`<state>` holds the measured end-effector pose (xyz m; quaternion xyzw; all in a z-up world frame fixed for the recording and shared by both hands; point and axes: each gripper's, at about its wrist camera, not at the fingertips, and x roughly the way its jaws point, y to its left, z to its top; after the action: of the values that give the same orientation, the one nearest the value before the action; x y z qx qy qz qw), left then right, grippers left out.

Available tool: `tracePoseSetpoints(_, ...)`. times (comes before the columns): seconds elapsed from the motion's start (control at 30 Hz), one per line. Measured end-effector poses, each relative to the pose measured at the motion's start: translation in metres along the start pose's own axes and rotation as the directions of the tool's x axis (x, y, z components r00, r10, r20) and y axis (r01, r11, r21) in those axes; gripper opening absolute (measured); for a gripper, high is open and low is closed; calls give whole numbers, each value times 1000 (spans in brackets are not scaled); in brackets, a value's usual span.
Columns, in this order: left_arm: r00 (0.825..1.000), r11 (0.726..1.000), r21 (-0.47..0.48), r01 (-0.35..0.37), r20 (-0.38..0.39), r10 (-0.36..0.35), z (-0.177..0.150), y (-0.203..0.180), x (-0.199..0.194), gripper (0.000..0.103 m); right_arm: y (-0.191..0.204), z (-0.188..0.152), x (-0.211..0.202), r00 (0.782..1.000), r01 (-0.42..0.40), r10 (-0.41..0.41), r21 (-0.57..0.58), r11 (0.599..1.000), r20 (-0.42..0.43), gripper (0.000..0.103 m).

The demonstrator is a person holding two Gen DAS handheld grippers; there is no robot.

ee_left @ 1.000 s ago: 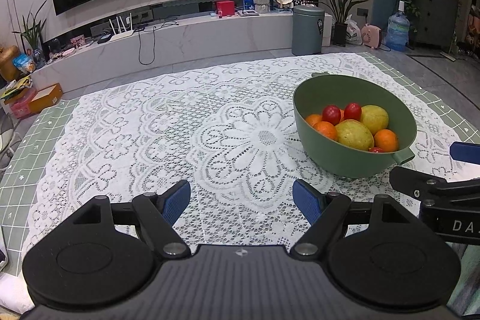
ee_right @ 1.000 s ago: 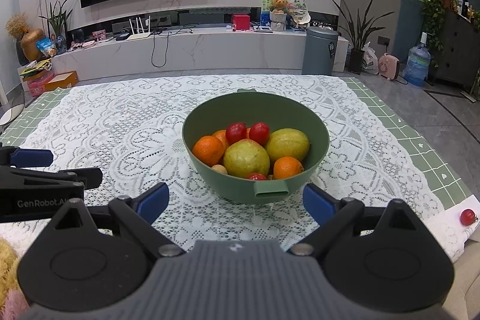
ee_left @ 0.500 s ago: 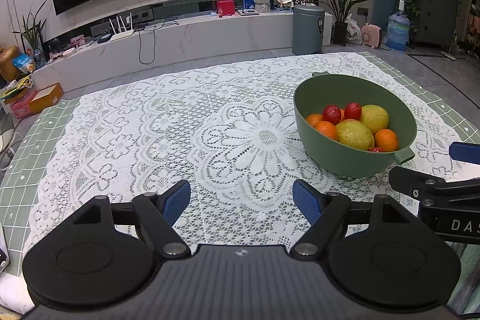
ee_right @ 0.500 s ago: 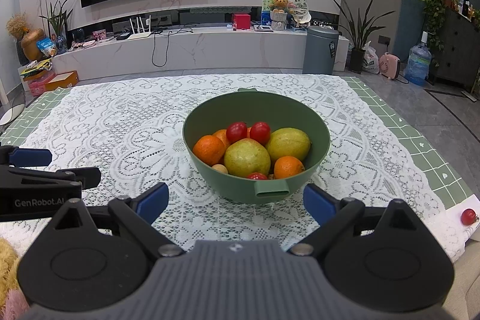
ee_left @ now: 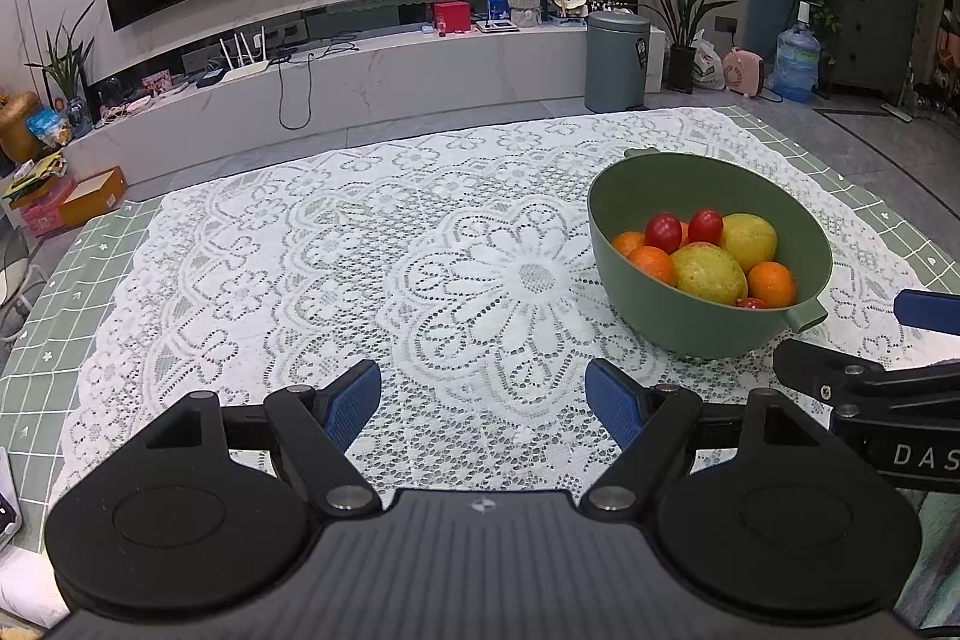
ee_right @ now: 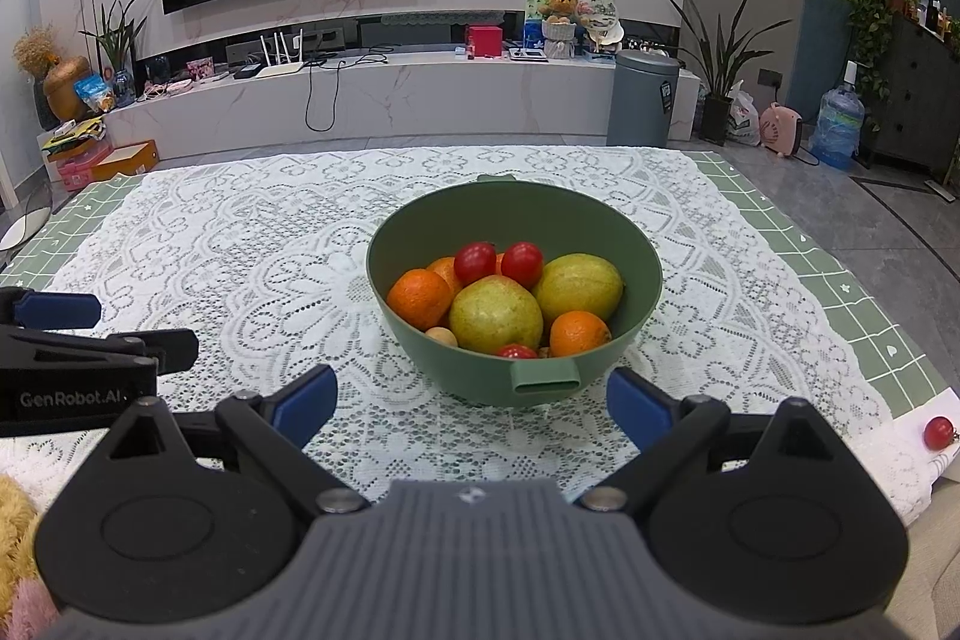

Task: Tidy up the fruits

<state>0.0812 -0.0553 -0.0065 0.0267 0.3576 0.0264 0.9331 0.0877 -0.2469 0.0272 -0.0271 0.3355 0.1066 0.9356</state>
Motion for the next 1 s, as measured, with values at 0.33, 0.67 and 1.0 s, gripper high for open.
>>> tracePoseSetpoints(0.33, 1000, 1000, 2, -5, 1, 5, 1, 0, -1, 91, 0, 0, 0, 1000, 0, 0, 0, 1000, 0, 93)
tracePoseSetpoints(0.67, 1000, 1000, 8, 1, 9, -1, 1, 0, -5, 91, 0, 0, 0, 1000, -1, 1, 1, 1000, 0, 94)
tracePoseSetpoints(1.0, 1000, 1000, 22, 3, 16, -3, 2, -2, -8, 91, 0, 1, 0, 1000, -1, 1, 1, 1000, 0, 94)
